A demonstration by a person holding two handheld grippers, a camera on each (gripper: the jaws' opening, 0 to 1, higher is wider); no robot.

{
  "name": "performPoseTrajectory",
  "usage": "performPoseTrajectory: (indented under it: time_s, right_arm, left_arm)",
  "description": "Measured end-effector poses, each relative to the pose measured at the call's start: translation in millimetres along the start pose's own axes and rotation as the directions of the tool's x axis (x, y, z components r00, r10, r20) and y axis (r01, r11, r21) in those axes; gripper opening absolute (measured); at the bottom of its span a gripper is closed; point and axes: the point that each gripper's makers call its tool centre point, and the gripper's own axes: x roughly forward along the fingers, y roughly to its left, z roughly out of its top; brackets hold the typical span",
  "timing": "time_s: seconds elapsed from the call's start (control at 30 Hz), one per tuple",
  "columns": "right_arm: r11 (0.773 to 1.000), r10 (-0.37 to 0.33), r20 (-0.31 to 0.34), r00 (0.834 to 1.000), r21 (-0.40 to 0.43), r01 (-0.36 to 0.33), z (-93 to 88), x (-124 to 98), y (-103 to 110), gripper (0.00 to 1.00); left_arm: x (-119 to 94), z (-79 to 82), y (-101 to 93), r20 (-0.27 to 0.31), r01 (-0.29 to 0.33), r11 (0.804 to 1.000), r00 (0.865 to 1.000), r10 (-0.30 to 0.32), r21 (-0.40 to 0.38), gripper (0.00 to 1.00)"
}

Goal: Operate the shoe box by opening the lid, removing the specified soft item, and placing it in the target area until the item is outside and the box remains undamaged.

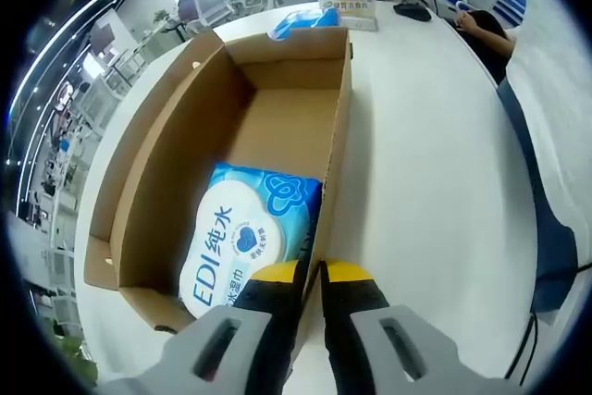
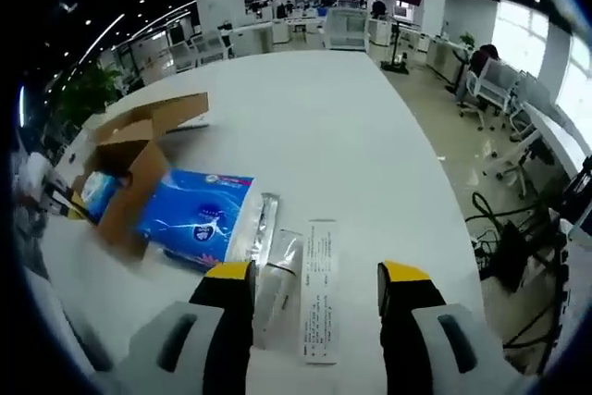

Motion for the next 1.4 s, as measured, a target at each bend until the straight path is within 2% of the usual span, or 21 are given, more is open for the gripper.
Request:
performPoseTrajectory:
  time_s: [0.13,0.2,0.33,0.4,0.47,0.6,0.67,0.7,0.77,0.83,1.07,1.2,1.3,1.33,1.37,1.4]
  right_arm:
    - [1.000,0.002,0.032,0.999,0.004,-0.002,15.8,-14.4,4.6,0.61]
    - [0.999,0.039,0.048,0.998,-0.009,-0.038,25.9,-23.0,14.6,0.67]
    - [0.998,0.052,0.072,0.996,-0.041,-0.049,47.0,-42.6,26.2,0.75]
    - [0.991,0.085,0.107,0.991,-0.114,-0.073,62.4,-50.9,34.9,0.75]
    - [0.981,0.103,0.123,0.987,-0.176,-0.080,76.5,-59.6,45.4,0.79]
    - [0.958,0.140,0.194,0.971,-0.274,-0.083,107.9,-74.6,64.5,0.83]
    - [0.953,0.187,0.229,0.955,-0.280,-0.119,125.3,-83.3,81.2,0.85]
    - [0.941,0.230,0.246,0.942,-0.304,-0.150,134.9,-89.0,92.5,0.85]
    - [0.924,0.235,0.258,0.937,-0.359,-0.133,149.4,-96.6,99.2,0.84]
    - [0.910,0.263,0.261,0.929,-0.386,-0.150,158.7,-101.0,109.0,0.84]
    - [0.876,0.325,0.254,0.911,-0.443,-0.189,171.5,-103.9,138.5,0.84]
    - [0.849,0.350,0.248,0.904,-0.492,-0.194,175.1,-104.4,150.9,0.84]
    - [0.838,0.392,0.258,0.883,-0.496,-0.228,181.2,-108.1,163.0,0.83]
    - [0.830,0.411,0.262,0.873,-0.504,-0.239,183.5,-109.5,168.1,0.81]
    - [0.811,0.440,0.267,0.857,-0.528,-0.252,185.9,-110.9,175.6,0.78]
    - [0.804,0.447,0.264,0.855,-0.538,-0.254,186.4,-110.4,178.5,0.77]
  left_arm:
    - [-0.5,-0.5,-0.6,0.003,-0.006,1.000,1.000,0.006,-0.003,0.08]
    - [-0.2,-0.6,-0.4,0.003,-0.009,1.000,1.000,0.009,-0.002,0.08]
    - [-0.3,-0.7,-0.5,0.001,-0.009,1.000,1.000,0.009,-0.002,0.08]
    - [0.0,-0.7,-0.2,0.000,-0.011,1.000,1.000,0.011,-0.001,0.08]
    - [0.3,-1.2,0.0,-0.003,-0.011,1.000,1.000,0.011,-0.001,0.08]
    - [0.4,-1.9,0.4,-0.009,-0.016,1.000,1.000,0.016,-0.002,0.08]
    - [-0.3,-1.9,0.4,-0.009,-0.018,1.000,1.000,0.018,-0.003,0.08]
    - [-0.2,-1.9,0.5,-0.008,-0.019,1.000,1.000,0.019,-0.005,0.09]
    - [0.0,-2.2,0.9,-0.005,-0.020,1.000,1.000,0.020,-0.021,0.09]
    - [0.0,-2.3,0.8,-0.008,-0.022,1.000,1.000,0.022,-0.022,0.09]
    - [0.3,-3.4,0.6,-0.018,-0.028,0.999,0.999,0.028,-0.039,0.09]
    - [0.8,-4.5,0.5,-0.029,-0.030,0.998,0.999,0.028,-0.046,0.09]
    - [-0.5,-3.8,0.1,-0.035,-0.031,0.997,0.999,0.029,-0.069,0.09]
    - [-1.0,-3.9,0.0,-0.036,-0.033,0.997,0.999,0.030,-0.076,0.09]
    - [-0.4,-4.0,0.1,-0.037,-0.034,0.996,0.999,0.031,-0.079,0.09]
    - [-0.1,-4.4,0.1,-0.041,-0.036,0.996,0.999,0.033,-0.077,0.09]
